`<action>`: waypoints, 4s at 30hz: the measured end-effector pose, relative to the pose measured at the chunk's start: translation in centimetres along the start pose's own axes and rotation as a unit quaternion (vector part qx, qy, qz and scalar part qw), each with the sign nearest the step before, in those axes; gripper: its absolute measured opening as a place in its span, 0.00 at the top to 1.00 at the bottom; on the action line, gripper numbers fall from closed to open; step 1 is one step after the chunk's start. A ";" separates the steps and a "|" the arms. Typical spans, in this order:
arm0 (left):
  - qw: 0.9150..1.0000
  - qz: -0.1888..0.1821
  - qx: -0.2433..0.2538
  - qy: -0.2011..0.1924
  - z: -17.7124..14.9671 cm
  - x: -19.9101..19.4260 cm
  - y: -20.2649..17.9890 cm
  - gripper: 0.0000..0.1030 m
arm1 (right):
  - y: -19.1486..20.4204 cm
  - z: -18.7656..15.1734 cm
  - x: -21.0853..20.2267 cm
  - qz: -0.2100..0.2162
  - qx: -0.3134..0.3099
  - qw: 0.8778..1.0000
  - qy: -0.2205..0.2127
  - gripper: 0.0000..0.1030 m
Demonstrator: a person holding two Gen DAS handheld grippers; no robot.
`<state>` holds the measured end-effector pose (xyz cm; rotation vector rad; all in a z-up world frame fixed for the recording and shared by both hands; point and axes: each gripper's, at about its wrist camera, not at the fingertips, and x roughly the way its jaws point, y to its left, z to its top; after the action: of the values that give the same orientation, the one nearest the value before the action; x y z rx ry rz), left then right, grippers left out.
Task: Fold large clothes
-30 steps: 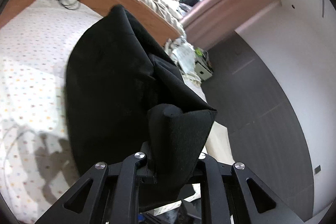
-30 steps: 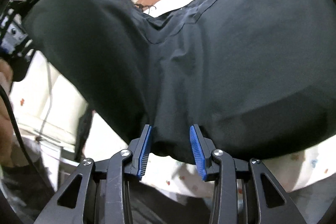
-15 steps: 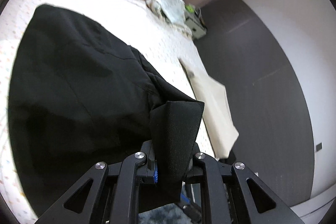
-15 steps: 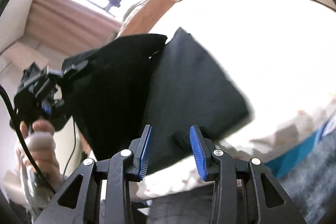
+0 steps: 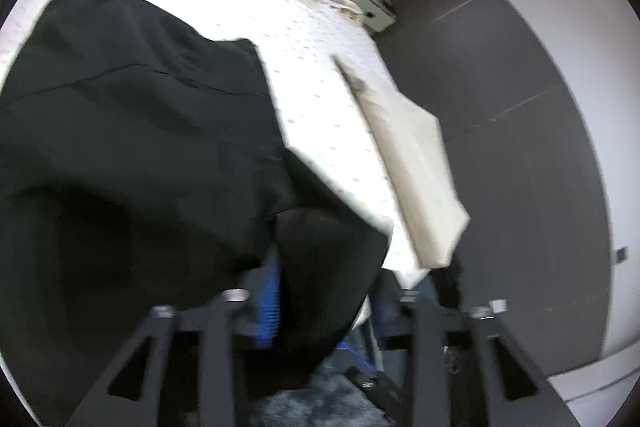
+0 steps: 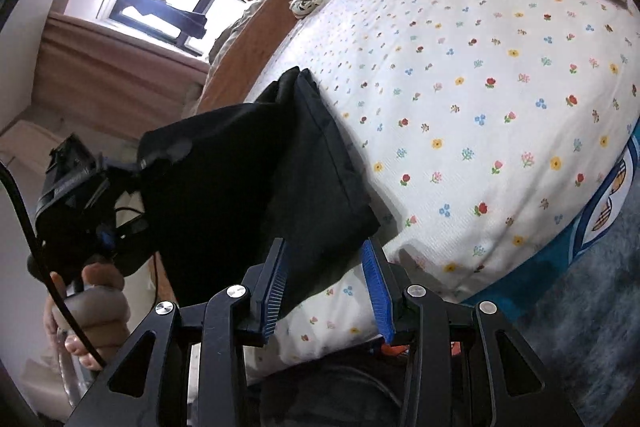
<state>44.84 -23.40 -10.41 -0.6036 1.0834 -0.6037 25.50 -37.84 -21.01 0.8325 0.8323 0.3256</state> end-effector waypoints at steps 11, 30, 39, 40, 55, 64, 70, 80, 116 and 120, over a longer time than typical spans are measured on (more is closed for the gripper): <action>0.999 0.001 0.003 -0.038 -1.7 -6.6 3.7 0.39 | 1.8 0.1 -0.3 0.025 -0.015 1.000 -0.005 0.44; 0.985 0.139 -0.077 -0.066 -6.6 -13.3 16.0 0.39 | 5.7 3.7 2.9 0.008 -0.030 0.999 -0.010 0.91; 0.992 0.090 -0.073 -0.042 -7.4 -11.1 14.9 0.57 | 0.5 2.5 2.1 0.008 0.030 0.999 -0.013 0.93; 0.992 0.089 -0.074 -0.040 -7.4 -11.1 14.8 0.57 | 0.0 2.3 2.1 0.008 0.035 0.999 -0.011 0.93; 0.990 0.107 -0.084 -0.048 -5.1 -10.1 16.2 0.57 | -0.2 4.4 1.1 -0.043 0.004 0.999 -0.009 0.40; 0.987 0.121 -0.093 -0.049 -2.0 -9.0 17.6 0.52 | 2.0 10.9 5.2 -0.041 -0.056 0.996 0.056 0.19; 0.986 0.128 -0.092 -0.050 0.1 -8.3 18.6 0.47 | 2.5 14.3 10.2 -0.015 -0.076 0.988 0.130 0.19; 0.984 0.137 -0.094 -0.064 3.7 -7.4 20.2 0.44 | 1.3 16.8 18.0 0.037 -0.065 0.974 0.214 0.19; 0.979 0.133 -0.001 -0.156 7.5 -12.7 9.2 0.81 | 15.5 19.2 9.5 0.034 -0.197 0.974 0.109 0.87; 0.982 0.103 0.012 -0.158 6.9 -13.5 5.9 0.81 | 16.8 19.6 4.8 0.039 -0.212 0.974 0.073 0.87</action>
<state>47.45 -8.68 -3.88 -0.5385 0.8242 -0.3263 44.47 -34.52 -3.14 0.4454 0.8287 0.6151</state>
